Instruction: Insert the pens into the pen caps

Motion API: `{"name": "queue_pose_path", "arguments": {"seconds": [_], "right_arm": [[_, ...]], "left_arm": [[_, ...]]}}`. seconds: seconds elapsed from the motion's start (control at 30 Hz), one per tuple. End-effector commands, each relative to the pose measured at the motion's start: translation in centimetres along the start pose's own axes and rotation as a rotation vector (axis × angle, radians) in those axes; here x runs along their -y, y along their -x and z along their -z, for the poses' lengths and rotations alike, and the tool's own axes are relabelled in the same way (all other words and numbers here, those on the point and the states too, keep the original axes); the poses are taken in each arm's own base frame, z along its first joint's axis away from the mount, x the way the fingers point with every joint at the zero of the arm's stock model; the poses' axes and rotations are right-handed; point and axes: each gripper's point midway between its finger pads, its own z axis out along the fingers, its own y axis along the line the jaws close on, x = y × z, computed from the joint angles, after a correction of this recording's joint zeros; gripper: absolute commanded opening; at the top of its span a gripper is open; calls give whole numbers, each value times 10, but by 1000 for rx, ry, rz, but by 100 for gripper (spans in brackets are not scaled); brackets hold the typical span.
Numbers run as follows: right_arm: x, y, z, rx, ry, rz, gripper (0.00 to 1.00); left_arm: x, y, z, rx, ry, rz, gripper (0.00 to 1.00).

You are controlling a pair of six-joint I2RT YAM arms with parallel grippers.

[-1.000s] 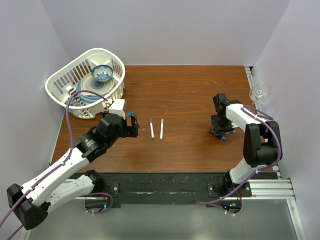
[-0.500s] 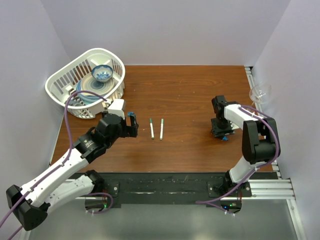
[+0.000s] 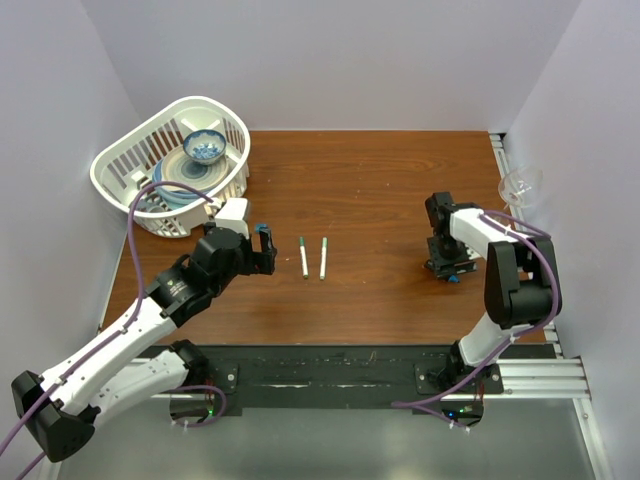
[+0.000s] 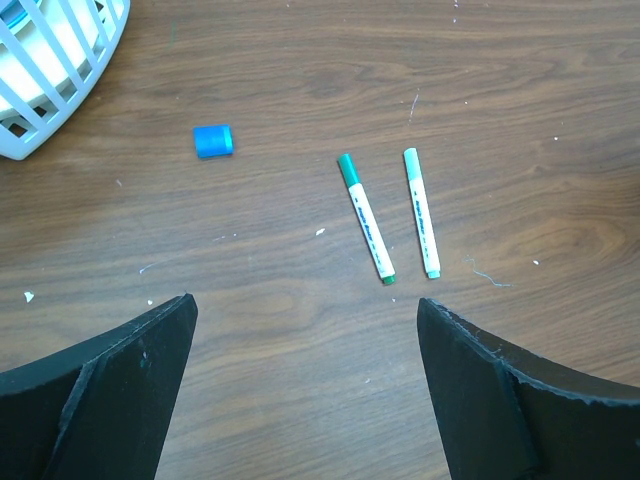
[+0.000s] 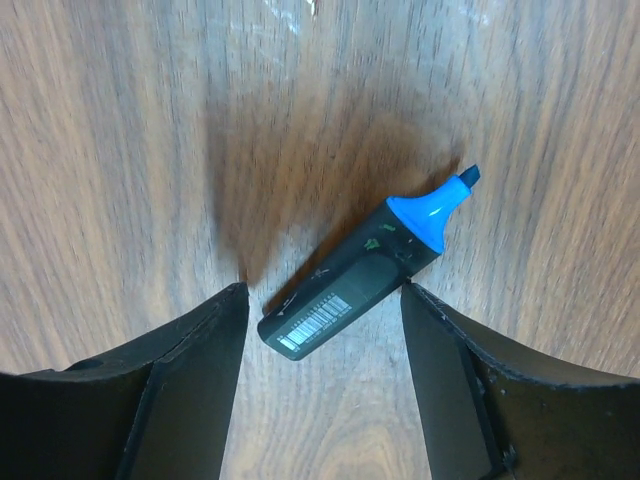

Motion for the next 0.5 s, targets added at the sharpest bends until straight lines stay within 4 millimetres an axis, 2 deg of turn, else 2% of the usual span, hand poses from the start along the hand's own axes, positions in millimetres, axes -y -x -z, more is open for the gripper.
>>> {"name": "queue_pose_path", "arguments": {"seconds": [0.0, 0.1, 0.3, 0.47], "right_arm": [[7, 18, 3, 72, -14, -12, 66], [15, 21, 0, 88, -43, -20, 63], [23, 27, -6, 119, -59, -24, 63], [22, 22, -11, 98, -52, -8, 58]], "left_arm": [[-1, 10, 0, 49, -1, -1, 96], [0, 11, 1, 52, -2, 1, 96], [0, 12, 1, 54, -6, 1, 96], [0, 12, 1, 55, -7, 3, 95]]}}
